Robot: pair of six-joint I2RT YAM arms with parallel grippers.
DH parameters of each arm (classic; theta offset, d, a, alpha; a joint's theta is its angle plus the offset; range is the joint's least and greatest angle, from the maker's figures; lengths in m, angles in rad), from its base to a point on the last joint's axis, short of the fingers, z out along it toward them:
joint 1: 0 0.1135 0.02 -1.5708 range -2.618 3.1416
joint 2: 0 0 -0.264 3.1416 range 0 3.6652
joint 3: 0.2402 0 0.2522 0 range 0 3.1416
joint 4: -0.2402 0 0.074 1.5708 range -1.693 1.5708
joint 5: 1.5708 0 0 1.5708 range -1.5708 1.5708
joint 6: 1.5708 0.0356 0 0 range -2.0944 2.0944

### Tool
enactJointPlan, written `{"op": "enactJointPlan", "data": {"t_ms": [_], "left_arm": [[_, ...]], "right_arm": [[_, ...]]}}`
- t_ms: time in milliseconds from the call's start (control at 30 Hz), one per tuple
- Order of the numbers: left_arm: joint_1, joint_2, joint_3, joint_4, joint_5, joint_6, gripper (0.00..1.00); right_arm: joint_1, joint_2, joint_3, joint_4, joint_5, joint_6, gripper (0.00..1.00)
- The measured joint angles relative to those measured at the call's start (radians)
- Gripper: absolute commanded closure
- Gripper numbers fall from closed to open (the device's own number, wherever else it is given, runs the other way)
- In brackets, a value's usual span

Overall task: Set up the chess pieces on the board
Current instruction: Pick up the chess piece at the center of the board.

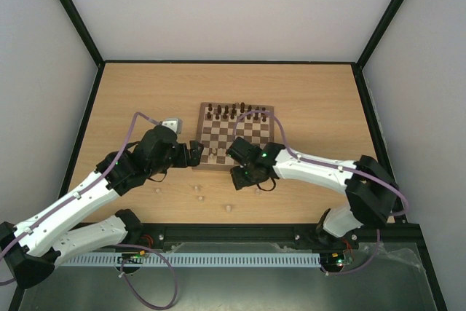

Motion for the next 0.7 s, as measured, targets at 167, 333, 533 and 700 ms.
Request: {"op": "enactJointPlan", "data": {"t_ms": [167, 333, 533, 700], "left_arm": [[0.000, -0.011, -0.030, 0.003, -0.003, 0.002, 0.01], [0.005, -0.023, -0.037, 0.005, -0.002, 0.007, 0.01], [0.011, -0.024, -0.043, 0.008, 0.000, 0.017, 0.01], [0.014, -0.024, -0.044, 0.014, 0.002, 0.019, 0.01]], "right_arm": [[0.011, 0.058, 0.047, 0.005, 0.017, 0.011, 0.50], [0.011, 0.089, 0.069, 0.003, 0.036, 0.023, 0.56], [0.011, 0.128, 0.090, 0.002, 0.045, 0.022, 0.60], [0.011, 0.161, 0.101, -0.002, 0.055, 0.019, 0.72]]}}
